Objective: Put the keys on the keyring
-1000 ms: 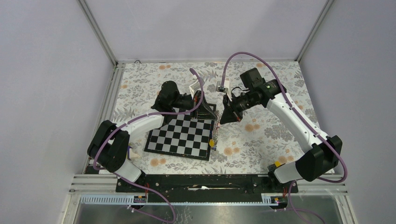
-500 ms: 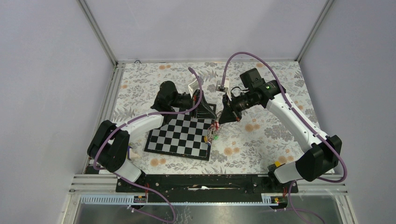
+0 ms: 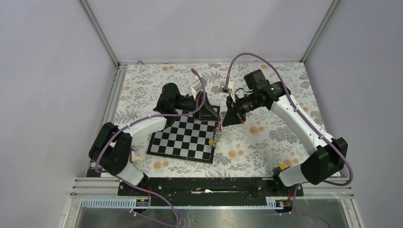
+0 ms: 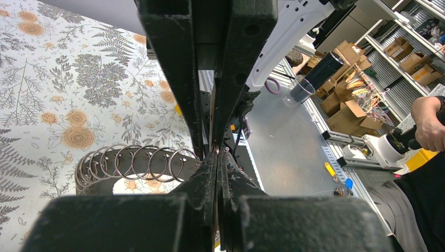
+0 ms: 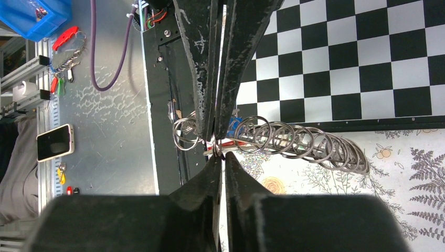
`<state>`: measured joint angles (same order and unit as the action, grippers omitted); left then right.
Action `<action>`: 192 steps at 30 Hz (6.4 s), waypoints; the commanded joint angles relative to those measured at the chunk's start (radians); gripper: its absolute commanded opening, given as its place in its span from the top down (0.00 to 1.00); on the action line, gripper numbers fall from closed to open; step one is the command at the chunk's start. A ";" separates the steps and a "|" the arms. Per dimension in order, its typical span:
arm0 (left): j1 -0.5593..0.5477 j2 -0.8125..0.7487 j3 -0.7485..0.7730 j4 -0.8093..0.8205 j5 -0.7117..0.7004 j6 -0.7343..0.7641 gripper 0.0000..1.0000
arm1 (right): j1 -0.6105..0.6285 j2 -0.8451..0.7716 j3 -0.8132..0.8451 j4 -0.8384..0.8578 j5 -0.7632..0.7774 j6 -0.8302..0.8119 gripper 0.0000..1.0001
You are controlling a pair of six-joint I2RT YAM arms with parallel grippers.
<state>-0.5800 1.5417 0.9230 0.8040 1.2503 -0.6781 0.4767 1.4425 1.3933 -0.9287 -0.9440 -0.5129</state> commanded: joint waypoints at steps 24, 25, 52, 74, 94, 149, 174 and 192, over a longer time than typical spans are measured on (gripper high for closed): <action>-0.003 -0.012 0.005 0.139 0.007 -0.048 1.00 | -0.004 -0.051 0.078 0.019 -0.013 -0.014 0.67; -0.002 -0.012 0.004 0.139 0.006 -0.046 1.00 | -0.004 -0.047 0.077 0.020 -0.019 -0.014 0.68; -0.003 -0.010 0.002 0.131 0.005 -0.037 1.00 | -0.003 -0.017 0.071 0.037 -0.078 0.001 0.84; 0.017 -0.027 0.016 -0.014 -0.004 0.108 0.68 | 0.095 0.033 0.183 -0.161 0.246 -0.049 1.00; -0.009 -0.005 0.016 -0.053 -0.017 0.142 0.71 | 0.152 0.117 0.329 -0.258 0.354 -0.069 1.00; 0.009 -0.018 0.016 0.116 0.020 -0.031 1.00 | 0.130 0.010 0.219 -0.125 0.324 -0.024 0.61; 0.027 0.004 -0.114 0.733 -0.142 -0.382 1.00 | 0.007 -0.129 0.099 0.082 -0.015 0.017 0.64; 0.023 0.002 -0.139 0.732 -0.186 -0.380 1.00 | 0.000 -0.118 0.002 0.147 -0.077 0.061 0.65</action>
<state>-0.5552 1.5665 0.7765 1.4246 1.1152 -1.0485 0.4839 1.3228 1.4021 -0.8246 -0.9897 -0.4767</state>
